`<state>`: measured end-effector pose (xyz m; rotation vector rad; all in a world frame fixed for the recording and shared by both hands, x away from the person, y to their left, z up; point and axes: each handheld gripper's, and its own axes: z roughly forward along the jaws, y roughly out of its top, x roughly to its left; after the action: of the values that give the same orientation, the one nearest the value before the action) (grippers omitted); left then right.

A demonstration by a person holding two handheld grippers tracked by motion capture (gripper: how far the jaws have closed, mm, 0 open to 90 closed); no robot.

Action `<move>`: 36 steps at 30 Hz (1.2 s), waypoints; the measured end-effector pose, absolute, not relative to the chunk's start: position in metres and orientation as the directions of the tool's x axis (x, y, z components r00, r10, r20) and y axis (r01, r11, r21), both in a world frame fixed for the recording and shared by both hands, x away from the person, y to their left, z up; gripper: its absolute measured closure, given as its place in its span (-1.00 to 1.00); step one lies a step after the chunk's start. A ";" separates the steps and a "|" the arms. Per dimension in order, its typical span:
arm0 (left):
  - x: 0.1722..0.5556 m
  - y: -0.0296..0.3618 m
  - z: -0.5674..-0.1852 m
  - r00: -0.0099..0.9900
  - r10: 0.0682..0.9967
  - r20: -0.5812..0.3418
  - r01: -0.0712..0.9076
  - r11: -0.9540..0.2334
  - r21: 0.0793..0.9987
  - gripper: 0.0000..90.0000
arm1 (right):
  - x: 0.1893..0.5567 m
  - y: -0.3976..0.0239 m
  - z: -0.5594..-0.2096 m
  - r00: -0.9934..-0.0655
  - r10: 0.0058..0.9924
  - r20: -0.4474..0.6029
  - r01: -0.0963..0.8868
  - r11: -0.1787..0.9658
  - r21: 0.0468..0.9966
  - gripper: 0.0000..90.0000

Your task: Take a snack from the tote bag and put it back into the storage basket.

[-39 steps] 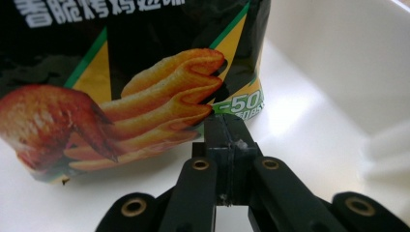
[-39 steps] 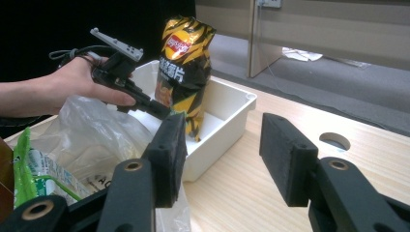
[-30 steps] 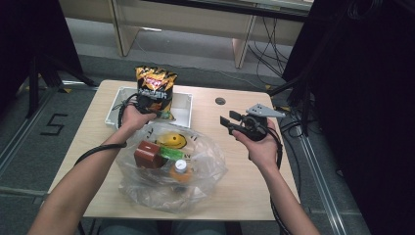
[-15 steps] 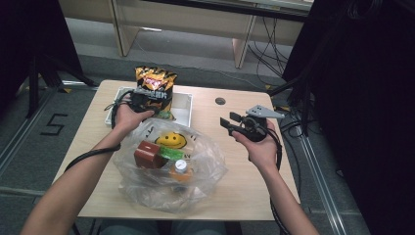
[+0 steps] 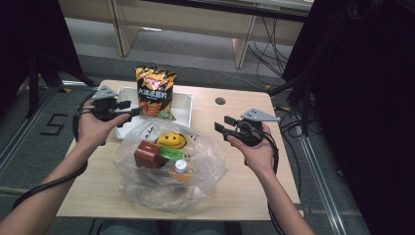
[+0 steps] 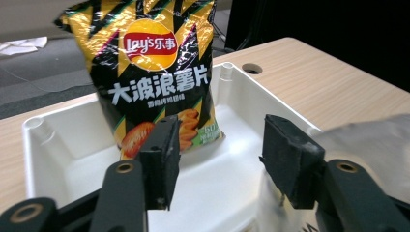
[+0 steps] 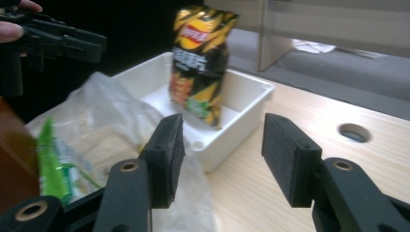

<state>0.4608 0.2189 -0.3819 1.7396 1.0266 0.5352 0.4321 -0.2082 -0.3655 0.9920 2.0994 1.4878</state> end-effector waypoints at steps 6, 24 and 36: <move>0.421 0.238 -0.393 0.506 0.849 -0.154 0.405 -0.076 0.911 -0.09 | 0.426 -0.194 -0.369 -0.726 0.673 0.139 0.361 0.201 0.911 0.18; 0.368 0.262 -0.433 0.426 0.891 -0.154 0.414 -0.041 0.909 -0.13 | 0.415 -0.169 -0.374 -0.785 0.610 0.111 0.356 0.296 0.886 0.32; 0.357 0.254 -0.435 0.443 0.885 -0.142 0.402 -0.054 0.914 -0.13 | 0.413 -0.155 -0.380 -0.818 0.565 0.110 0.354 0.343 0.870 0.51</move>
<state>0.3574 0.2539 -0.4350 1.6551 1.1350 0.5812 0.4132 -0.1553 -0.3800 0.8335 2.3943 1.4687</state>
